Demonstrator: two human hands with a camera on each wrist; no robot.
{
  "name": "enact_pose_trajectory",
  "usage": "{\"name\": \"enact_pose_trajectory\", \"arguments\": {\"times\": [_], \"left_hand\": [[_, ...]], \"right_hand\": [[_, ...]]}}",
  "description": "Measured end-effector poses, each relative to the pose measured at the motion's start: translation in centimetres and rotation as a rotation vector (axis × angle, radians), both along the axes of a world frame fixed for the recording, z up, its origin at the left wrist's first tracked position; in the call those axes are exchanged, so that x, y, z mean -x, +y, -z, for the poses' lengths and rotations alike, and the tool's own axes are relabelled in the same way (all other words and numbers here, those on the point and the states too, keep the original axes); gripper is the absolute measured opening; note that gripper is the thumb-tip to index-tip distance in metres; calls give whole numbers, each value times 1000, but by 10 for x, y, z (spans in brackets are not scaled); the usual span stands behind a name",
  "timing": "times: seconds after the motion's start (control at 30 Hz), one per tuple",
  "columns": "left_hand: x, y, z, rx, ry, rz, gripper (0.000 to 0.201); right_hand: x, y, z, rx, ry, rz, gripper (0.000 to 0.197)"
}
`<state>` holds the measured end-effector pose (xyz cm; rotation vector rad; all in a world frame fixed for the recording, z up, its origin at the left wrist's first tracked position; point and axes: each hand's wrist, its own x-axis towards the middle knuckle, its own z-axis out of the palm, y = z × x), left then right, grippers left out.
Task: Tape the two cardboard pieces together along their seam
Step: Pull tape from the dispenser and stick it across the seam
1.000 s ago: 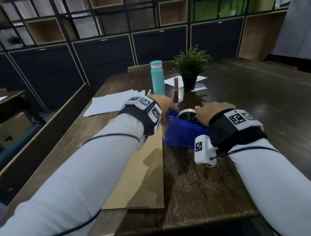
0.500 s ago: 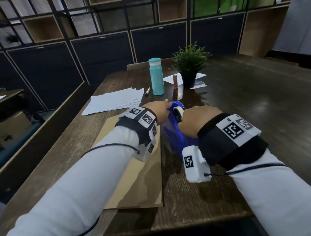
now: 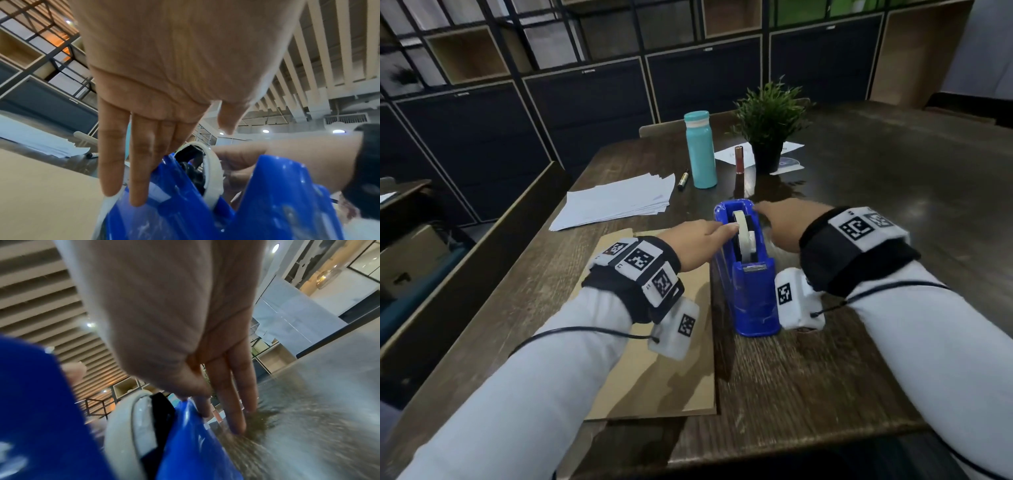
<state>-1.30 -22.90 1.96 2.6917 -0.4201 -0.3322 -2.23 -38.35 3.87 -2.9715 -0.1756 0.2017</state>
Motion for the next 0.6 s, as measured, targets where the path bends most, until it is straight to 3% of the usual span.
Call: {"name": "enact_pose_trajectory", "arguments": {"times": [0.3, 0.47, 0.6], "left_hand": [[0, 2, -11, 63, 138, -48, 59], [5, 3, -12, -17, 183, -27, 52], [11, 14, -8, 51, 206, -88, 49]], "right_hand": [[-9, 13, 15, 102, 24, -48, 64], [-8, 24, 13, 121, -3, -46, 64], [-2, 37, 7, 45, -26, -76, 49]]}}
